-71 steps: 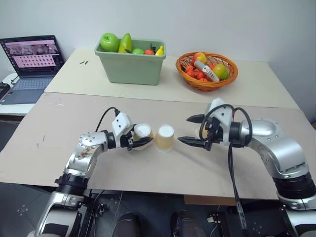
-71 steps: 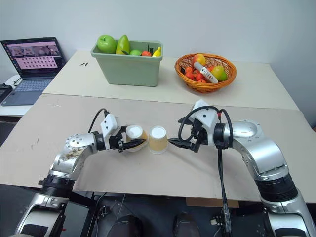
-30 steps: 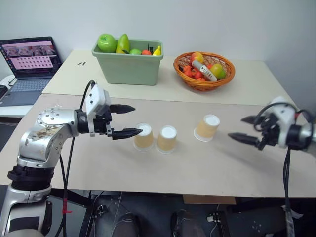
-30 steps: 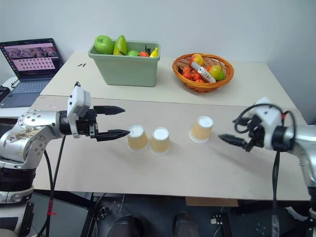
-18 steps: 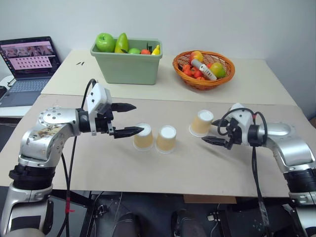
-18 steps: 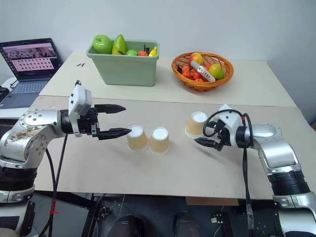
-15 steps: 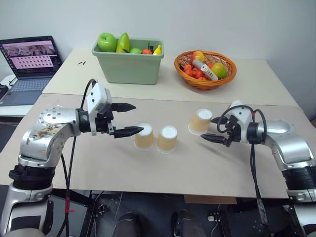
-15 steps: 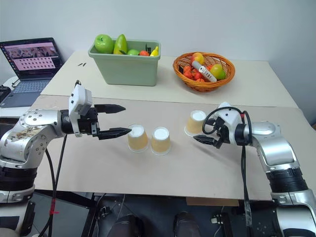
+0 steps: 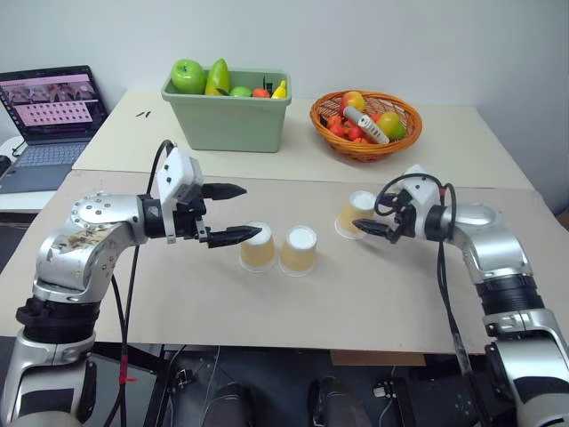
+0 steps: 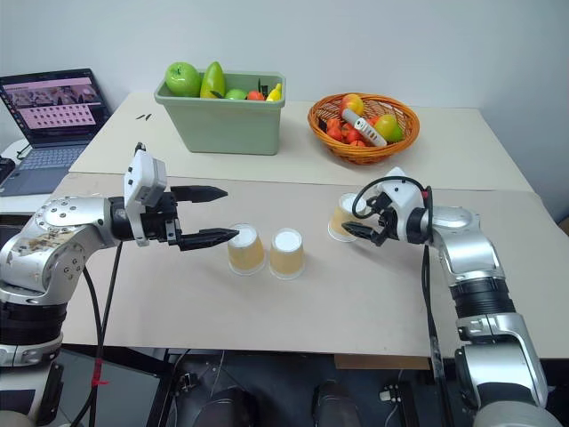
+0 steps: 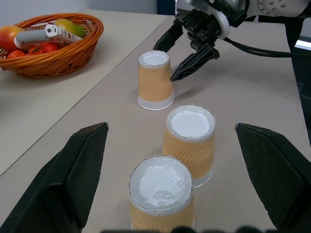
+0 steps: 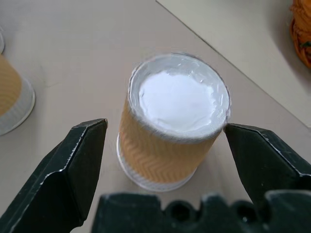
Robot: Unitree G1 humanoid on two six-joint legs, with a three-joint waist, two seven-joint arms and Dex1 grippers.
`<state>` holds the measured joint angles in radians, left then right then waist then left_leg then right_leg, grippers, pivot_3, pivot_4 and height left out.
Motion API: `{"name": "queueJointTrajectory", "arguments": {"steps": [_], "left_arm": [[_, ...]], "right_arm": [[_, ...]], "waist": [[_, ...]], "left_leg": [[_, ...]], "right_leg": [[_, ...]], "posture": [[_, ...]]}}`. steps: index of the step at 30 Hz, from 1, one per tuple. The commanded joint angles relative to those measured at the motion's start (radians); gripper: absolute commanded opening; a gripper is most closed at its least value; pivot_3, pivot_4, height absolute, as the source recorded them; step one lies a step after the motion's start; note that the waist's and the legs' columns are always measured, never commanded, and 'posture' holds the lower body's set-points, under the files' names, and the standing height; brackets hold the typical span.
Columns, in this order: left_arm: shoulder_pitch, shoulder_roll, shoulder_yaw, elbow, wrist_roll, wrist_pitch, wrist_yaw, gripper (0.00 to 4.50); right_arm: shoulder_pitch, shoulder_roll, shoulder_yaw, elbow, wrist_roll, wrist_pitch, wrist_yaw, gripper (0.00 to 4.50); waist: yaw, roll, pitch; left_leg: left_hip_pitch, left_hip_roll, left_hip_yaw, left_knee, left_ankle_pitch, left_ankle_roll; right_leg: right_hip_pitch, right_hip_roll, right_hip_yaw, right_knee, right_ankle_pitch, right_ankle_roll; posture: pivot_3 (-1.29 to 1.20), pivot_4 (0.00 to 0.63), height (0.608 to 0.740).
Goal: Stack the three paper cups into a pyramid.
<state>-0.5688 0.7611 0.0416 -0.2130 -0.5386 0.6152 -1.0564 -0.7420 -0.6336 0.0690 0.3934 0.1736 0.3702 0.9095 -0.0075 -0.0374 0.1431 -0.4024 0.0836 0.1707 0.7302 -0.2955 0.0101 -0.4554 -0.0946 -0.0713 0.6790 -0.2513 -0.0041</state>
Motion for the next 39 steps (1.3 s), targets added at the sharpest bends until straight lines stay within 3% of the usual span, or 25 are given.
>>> {"name": "queueJointTrajectory", "arguments": {"steps": [1,10,16,17,23,31,36,39], "left_arm": [[0.000,0.011,0.020,-0.031,-0.010,-0.005,0.007,4.47],[0.012,0.016,0.025,-0.037,-0.011,0.000,0.020,4.47],[0.018,0.015,0.023,-0.039,-0.012,-0.002,0.023,4.50],[0.021,0.015,0.021,-0.040,-0.011,-0.003,0.023,4.50],[0.041,0.012,0.026,-0.058,-0.018,0.002,0.033,4.50],[0.160,0.042,0.087,-0.096,-0.027,-0.005,0.049,4.50],[0.185,0.046,0.103,-0.121,-0.040,0.008,0.068,4.50],[0.197,0.046,0.105,-0.129,-0.041,0.010,0.072,4.50]], "right_arm": [[-0.059,0.020,-0.015,0.042,-0.014,-0.053,-0.014,4.50],[-0.084,0.043,-0.023,0.082,-0.018,-0.065,-0.009,4.50],[-0.084,0.045,-0.029,0.084,-0.015,-0.063,-0.013,2.73],[-0.085,0.046,-0.030,0.083,-0.013,-0.061,-0.011,2.66],[-0.116,0.019,-0.044,0.005,0.021,-0.022,0.035,2.65],[-0.326,-0.050,-0.024,-0.070,0.082,0.158,0.181,2.65],[-0.418,-0.032,0.007,-0.140,0.146,0.284,0.269,2.65],[-0.451,0.027,0.088,-0.265,0.192,0.379,0.324,2.65]], "waist": [[-0.004,0.000,0.000],[-0.004,0.000,0.000],[-0.005,0.000,0.000],[-0.005,0.000,0.000],[-0.005,0.001,0.001],[-0.010,0.007,0.004],[-0.005,0.007,0.004],[-0.008,0.007,0.004]], "left_leg": [[0.000,0.000,0.000,0.000,0.000,0.000],[-0.001,0.000,0.000,0.000,0.000,0.000],[-0.001,0.000,0.000,0.000,0.000,0.000],[-0.001,0.000,0.000,0.000,0.000,0.000],[-0.001,0.000,0.000,0.000,0.000,0.000],[-0.001,0.001,-0.001,-0.001,0.000,0.000],[-0.002,0.000,-0.001,-0.001,0.000,0.000],[-0.002,0.001,-0.001,-0.001,0.000,0.000]], "right_leg": [[0.000,0.000,0.000,0.000,0.000,0.000],[-0.001,0.000,0.000,0.000,0.000,0.000],[-0.001,0.000,0.000,0.000,0.000,0.000],[-0.001,0.000,0.000,0.000,0.000,0.000],[-0.001,0.000,0.000,0.000,0.000,0.000],[-0.003,0.000,0.001,0.001,0.000,0.000],[-0.002,0.000,0.000,0.000,0.000,0.000],[-0.003,0.000,0.000,0.001,0.000,0.000]], "posture": [[0.00,0.150,0.708],[0.00,0.150,0.708],[0.00,0.150,0.708],[0.00,0.150,0.708],[0.00,0.150,0.708],[0.00,0.150,0.708],[0.00,0.150,0.708],[0.00,0.150,0.708]]}}
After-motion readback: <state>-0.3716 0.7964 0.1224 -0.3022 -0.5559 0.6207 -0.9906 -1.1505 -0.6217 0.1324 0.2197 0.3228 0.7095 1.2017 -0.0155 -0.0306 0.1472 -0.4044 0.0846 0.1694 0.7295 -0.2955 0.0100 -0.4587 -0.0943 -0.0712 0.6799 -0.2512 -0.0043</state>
